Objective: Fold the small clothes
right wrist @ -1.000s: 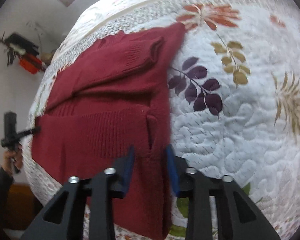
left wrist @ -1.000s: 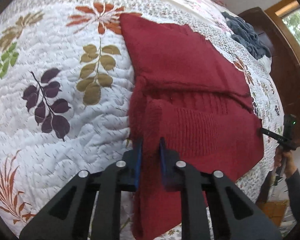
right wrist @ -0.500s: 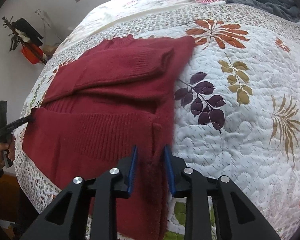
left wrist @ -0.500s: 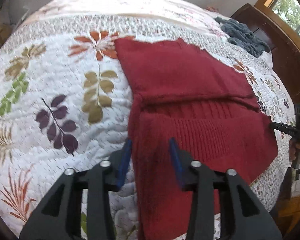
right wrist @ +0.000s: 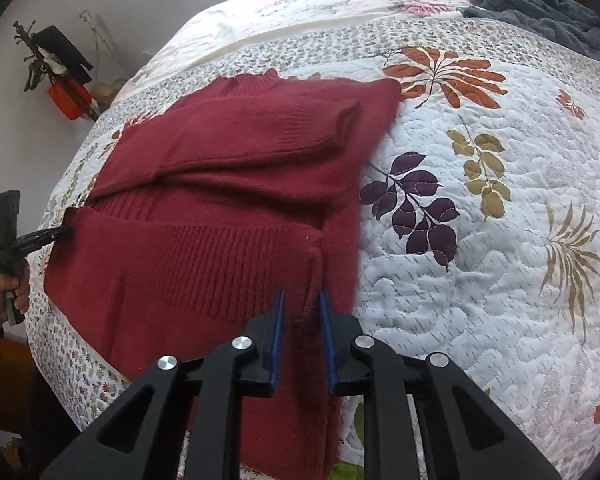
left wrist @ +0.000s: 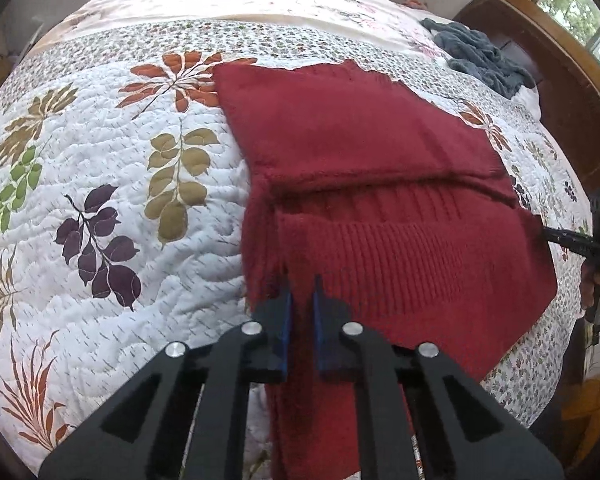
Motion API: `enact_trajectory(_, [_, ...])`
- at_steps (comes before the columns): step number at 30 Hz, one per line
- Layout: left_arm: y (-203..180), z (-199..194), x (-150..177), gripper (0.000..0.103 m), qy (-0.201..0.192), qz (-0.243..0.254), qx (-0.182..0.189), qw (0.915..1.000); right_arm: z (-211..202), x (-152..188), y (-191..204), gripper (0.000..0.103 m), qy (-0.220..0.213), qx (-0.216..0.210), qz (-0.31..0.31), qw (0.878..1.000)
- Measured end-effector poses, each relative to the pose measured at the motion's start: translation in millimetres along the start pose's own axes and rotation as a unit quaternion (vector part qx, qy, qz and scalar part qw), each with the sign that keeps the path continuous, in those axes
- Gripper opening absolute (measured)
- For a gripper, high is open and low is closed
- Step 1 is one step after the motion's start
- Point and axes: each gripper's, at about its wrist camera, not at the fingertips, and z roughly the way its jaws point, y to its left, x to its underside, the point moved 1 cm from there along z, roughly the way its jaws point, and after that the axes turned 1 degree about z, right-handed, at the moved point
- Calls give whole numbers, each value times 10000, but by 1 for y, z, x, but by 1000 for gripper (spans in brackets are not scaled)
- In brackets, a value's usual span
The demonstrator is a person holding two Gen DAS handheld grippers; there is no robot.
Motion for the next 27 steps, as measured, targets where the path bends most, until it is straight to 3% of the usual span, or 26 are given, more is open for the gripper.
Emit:
enact_trajectory(3, [1, -10, -1, 5, -125, -129, 100, 9998, -5, 1, 1, 8, -69, -11, -1, 10000])
enact_trajectory(9, [-5, -51, 2, 5, -593, -178, 281, 9977, -39, 5, 6, 6, -422, -5, -35, 9991])
enact_trajectory(16, [-22, -96, -15, 5, -1094, -27, 546, 9925, -97, -10, 8, 0, -1146, -87, 135, 9933])
enact_trajectory(19, [-28, -90, -29, 5, -1005, 117, 535, 9934, -91, -24, 0, 0, -894, -389, 388, 9945])
enact_trajectory(21, [-28, -75, -34, 5, -815, 187, 497, 9953, -75, -24, -6, 9, -594, -484, 510, 9958])
enact_trajectory(25, [-17, -54, -28, 5, -580, 90, 449, 9973, -35, -12, -11, 23, -95, -195, 358, 9991])
enact_trajectory(27, [-8, -52, -21, 5, -563, -64, 453, 9974, -20, -8, -10, 37, 31, -52, 264, 9996])
